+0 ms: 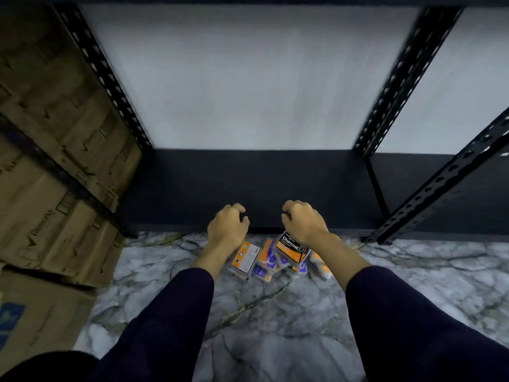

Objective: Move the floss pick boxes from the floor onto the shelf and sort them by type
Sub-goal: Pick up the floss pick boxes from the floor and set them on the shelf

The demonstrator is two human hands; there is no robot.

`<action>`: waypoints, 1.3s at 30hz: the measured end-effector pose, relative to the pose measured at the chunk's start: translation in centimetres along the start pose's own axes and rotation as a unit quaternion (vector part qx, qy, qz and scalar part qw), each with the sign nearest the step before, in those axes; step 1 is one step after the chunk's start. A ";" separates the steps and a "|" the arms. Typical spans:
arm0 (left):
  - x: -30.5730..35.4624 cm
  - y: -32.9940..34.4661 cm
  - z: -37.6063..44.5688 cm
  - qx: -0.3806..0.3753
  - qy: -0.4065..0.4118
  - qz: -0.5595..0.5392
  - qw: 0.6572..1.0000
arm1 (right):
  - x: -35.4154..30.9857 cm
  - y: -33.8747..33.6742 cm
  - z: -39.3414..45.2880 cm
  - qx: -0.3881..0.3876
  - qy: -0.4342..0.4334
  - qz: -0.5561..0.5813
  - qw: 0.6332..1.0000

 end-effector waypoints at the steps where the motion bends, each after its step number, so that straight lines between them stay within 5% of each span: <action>1: 0.8 -2.1 0.0 0.019 0.008 0.006 1.000 | -1.2 -1.7 -0.2 0.007 -0.008 0.006 1.000; 12: 6.4 -25.0 -4.0 0.118 0.046 0.083 0.988 | -15.6 -18.8 -4.6 0.094 -0.121 0.023 0.988; 19: 8.9 -36.0 -5.5 0.253 0.065 0.077 0.962 | -23.2 -27.4 -6.8 0.188 -0.196 0.035 0.962; 29: 9.1 -41.9 0.6 0.327 0.113 0.044 0.937 | -28.0 -31.3 -1.8 0.279 -0.248 0.062 0.926; 39: 4.8 -43.9 10.3 0.256 0.052 0.055 0.964 | -30.2 -32.5 8.4 0.210 -0.193 -0.029 0.958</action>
Point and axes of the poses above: each hand's wrist, its own z-axis towards the middle knuckle, its own y-axis out of the palm, x = y × z, the point moved 1 cm from there along z, towards the middle knuckle, and after that the axes turned 6 degrees about y, right-handed, at the moved point
